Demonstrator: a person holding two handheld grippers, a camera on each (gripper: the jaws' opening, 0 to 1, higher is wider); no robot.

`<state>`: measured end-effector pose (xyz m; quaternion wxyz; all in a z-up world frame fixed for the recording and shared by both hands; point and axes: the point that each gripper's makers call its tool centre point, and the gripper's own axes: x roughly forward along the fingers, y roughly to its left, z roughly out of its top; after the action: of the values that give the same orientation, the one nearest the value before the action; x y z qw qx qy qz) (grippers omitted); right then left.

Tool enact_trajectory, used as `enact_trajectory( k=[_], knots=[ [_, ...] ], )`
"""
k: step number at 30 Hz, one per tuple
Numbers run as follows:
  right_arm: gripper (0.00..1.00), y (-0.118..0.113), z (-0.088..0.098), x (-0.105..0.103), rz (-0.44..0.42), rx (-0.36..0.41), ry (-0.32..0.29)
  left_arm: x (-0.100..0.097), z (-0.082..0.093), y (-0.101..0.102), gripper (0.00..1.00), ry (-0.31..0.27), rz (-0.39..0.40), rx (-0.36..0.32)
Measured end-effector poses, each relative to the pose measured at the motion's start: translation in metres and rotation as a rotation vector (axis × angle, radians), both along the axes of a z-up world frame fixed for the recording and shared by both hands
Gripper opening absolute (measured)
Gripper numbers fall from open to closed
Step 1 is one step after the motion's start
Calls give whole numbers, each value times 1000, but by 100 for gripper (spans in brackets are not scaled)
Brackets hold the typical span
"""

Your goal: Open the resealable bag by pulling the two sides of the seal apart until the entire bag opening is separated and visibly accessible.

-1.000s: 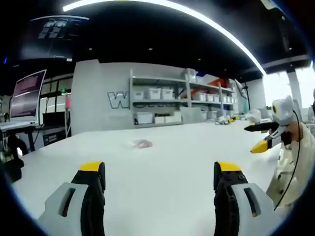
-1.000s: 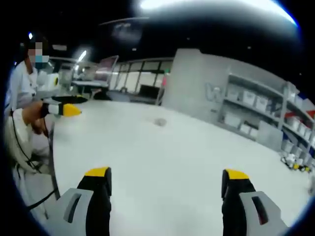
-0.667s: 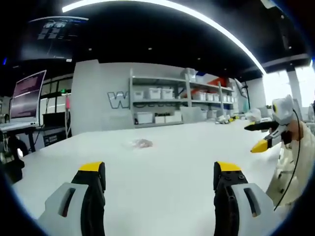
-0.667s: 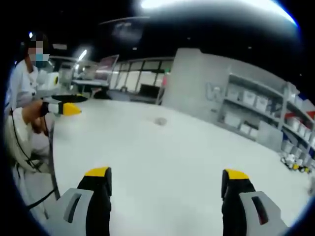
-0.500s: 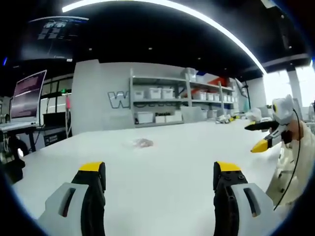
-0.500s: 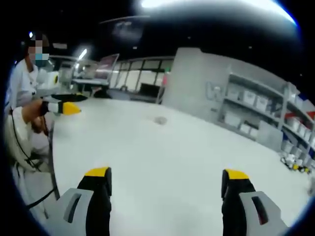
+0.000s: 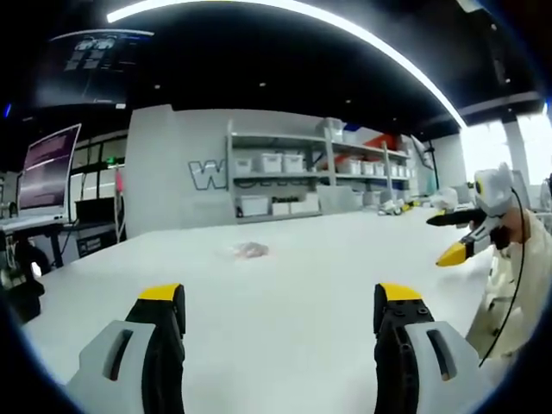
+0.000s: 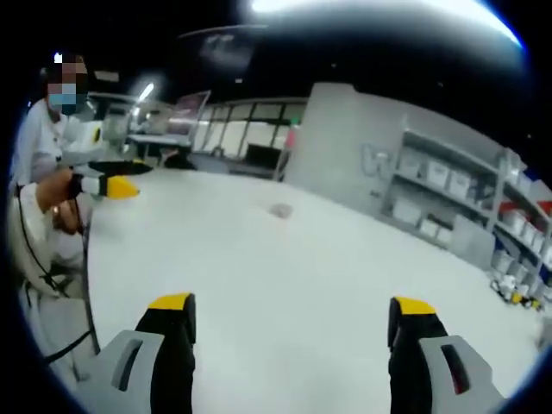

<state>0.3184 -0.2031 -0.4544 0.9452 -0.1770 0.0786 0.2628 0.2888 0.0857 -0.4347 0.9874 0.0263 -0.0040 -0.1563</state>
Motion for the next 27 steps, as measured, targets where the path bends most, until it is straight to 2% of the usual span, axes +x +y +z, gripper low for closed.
enact_trajectory(
  k=[4,7,13,16,27],
  knots=[
    [93,-1,0,6,-7,-95,-23,0,-2,0,89,5,-1,0],
    [93,2,-1,9,-3,-134,-27,0,-3,0,89,6,-1,3],
    [93,14,-2,12,37,-132,-23,-1,-3,2,89,6,2,3],
    [93,14,-3,15,35,-150,-24,-2,-2,2,89,4,3,5],
    [92,17,0,24,30,-112,-25,-3,-3,3,89,3,3,1]
  ],
)
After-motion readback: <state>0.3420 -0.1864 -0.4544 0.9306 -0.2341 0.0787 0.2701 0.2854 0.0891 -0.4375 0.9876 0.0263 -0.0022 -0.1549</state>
